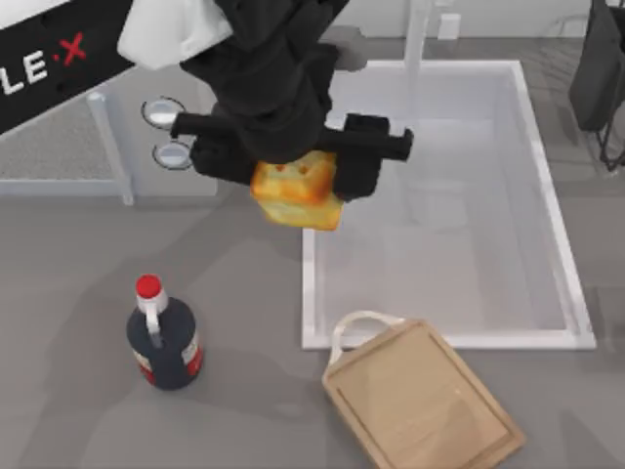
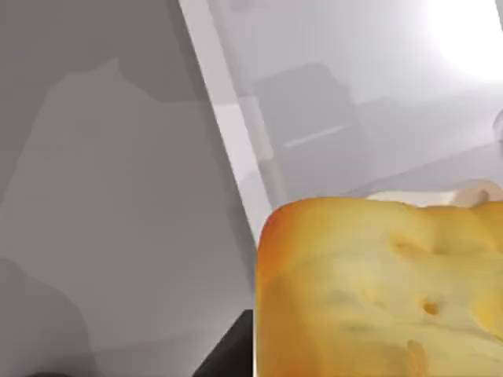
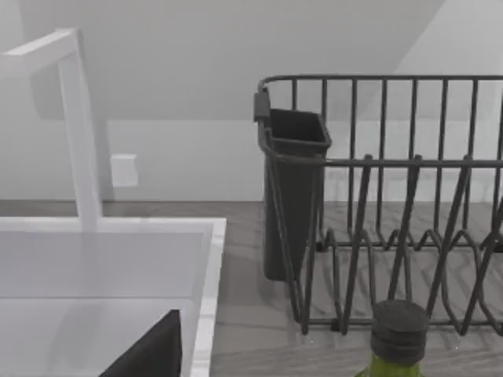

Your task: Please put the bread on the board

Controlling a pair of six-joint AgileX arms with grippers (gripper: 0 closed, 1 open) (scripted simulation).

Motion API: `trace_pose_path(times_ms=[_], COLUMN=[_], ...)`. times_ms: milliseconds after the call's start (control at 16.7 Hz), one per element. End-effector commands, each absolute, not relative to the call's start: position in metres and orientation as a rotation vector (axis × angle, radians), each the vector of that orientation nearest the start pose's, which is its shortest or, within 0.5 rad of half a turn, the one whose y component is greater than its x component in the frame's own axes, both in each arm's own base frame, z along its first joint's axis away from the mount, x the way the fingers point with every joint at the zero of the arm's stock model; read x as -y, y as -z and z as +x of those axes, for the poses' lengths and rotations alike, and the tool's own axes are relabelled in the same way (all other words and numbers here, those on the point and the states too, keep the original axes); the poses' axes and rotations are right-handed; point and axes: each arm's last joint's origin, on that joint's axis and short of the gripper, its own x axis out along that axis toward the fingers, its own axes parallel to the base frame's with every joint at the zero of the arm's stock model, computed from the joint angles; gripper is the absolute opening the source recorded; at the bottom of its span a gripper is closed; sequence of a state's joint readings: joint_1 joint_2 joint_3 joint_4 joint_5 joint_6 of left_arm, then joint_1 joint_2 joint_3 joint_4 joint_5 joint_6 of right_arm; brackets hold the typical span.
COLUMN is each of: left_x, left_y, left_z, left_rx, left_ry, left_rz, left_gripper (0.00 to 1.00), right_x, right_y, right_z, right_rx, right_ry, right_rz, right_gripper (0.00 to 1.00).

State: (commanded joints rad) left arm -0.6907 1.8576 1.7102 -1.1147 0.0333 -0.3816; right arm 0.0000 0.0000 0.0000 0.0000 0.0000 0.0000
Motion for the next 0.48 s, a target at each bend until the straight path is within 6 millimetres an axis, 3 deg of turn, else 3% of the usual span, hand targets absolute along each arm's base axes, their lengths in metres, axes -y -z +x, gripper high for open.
trace_pose_path(times_ms=[240,480], left_x=[0.316,0.350], left_y=[-0.240,-0.201], left_z=[0.261,0.236], left_rx=[-1.469,-1.553], left_ry=[0.232,0.078], left_rz=[-0.004,0.000], left_gripper=[0.00,0.00], right_x=[0.001,0.001], right_y=[-0.160,-0.160], right_z=[0.106,0.106], right_rx=[0.000,0.000], right_ry=[0.000,0.000], right_rz=[0.000,0.000], right_gripper=[1.00,1.00])
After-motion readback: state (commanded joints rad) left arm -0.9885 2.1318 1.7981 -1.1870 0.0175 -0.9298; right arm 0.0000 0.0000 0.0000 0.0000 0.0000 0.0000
